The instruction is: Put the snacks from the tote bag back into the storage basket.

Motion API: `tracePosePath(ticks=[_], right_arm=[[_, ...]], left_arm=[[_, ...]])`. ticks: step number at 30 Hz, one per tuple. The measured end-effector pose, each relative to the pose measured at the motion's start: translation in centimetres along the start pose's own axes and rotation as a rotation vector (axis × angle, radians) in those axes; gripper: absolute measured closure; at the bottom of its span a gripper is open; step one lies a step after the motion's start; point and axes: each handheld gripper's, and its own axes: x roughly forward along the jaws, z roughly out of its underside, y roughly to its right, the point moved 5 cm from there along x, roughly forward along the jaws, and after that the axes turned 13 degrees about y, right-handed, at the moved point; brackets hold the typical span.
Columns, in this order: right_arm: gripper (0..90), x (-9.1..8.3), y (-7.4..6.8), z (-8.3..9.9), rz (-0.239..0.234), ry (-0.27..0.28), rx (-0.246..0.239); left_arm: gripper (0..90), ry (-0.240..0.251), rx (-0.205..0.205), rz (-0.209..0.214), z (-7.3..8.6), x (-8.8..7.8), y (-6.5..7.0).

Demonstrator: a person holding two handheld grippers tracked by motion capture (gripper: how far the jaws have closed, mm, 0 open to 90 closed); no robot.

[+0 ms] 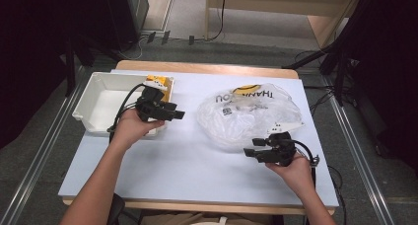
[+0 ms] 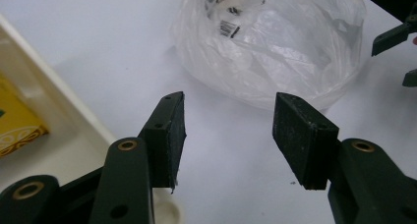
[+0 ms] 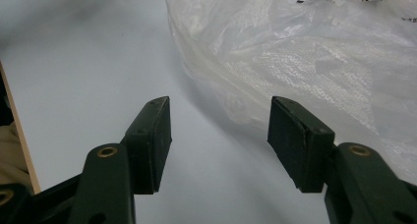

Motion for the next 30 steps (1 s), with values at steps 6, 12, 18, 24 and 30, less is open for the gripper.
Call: tracePosePath(ticks=[6,12,18,24,30], right_arm=[[43.0,0.0,0.0,0.0,0.0,0.0,0.003],[43.0,0.0,0.0,0.0,0.0,0.001,0.004],[43.0,0.0,-0.1,0.0,-0.005,0.005,-0.007],[42.7,0.1,-0.2,0.0,-0.006,0.004,-0.011],[42.7,0.1,-0.4,0.0,-0.007,0.001,-0.012]], left_arm=[[46.1,-0.012,0.034,0.04,0.0,1.2,1.8],[45.4,-0.023,0.067,0.064,0.5,2.1,3.3],[45.4,-0.009,0.082,0.083,0.9,2.5,4.7],[45.4,-0.013,0.099,0.091,1.9,2.8,6.0],[44.8,-0.02,0.108,0.114,2.7,3.1,7.1]])
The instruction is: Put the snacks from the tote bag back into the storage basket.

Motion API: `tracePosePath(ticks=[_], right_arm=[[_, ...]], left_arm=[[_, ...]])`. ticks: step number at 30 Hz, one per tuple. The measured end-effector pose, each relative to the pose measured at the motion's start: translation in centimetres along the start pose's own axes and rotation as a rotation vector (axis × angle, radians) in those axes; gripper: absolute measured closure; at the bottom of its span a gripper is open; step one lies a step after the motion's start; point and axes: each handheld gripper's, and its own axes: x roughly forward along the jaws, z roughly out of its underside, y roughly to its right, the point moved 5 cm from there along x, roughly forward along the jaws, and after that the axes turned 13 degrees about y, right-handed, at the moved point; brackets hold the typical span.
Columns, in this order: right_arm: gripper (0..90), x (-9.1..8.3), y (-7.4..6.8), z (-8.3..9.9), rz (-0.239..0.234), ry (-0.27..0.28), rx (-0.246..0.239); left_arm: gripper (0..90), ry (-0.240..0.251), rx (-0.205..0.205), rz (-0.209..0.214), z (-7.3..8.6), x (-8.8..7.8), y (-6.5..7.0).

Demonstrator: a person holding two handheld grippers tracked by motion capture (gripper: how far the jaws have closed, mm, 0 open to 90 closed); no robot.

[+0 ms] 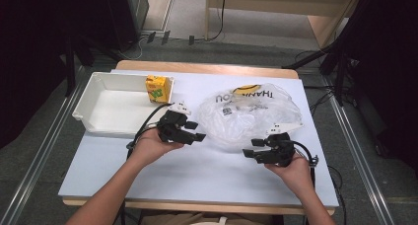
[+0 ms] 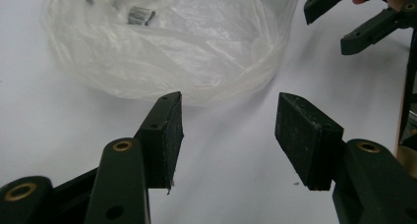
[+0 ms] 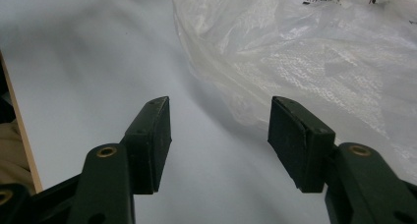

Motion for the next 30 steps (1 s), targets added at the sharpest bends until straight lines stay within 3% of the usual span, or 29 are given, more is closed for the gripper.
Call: tracePosePath(ticks=[6,11,15,24,29,30], right_arm=[[42.7,0.1,0.0,0.1,-0.004,-0.006,-0.01],[41.6,0.3,-0.1,0.2,-0.006,-0.005,-0.014],[41.1,0.4,-0.3,0.3,-0.005,-0.007,-0.018],[41.1,0.4,-0.2,0.4,-0.006,-0.009,-0.023],[42.5,0.5,-0.2,0.6,-0.014,-0.022,-0.032],[42.9,0.5,-0.4,0.6,-0.027,-0.027,-0.034]], left_arm=[[44.4,-0.004,0.019,0.018,0.5,0.4,1.0],[45.0,0.026,0.034,0.03,0.8,0.9,1.4],[43.0,0.013,0.047,0.04,1.3,1.6,1.8],[42.2,-0.002,0.026,0.068,2.7,1.8,1.7],[39.3,-0.01,0.042,0.071,2.9,2.0,1.7],[39.7,-0.026,0.046,0.087,3.1,2.1,1.7]])
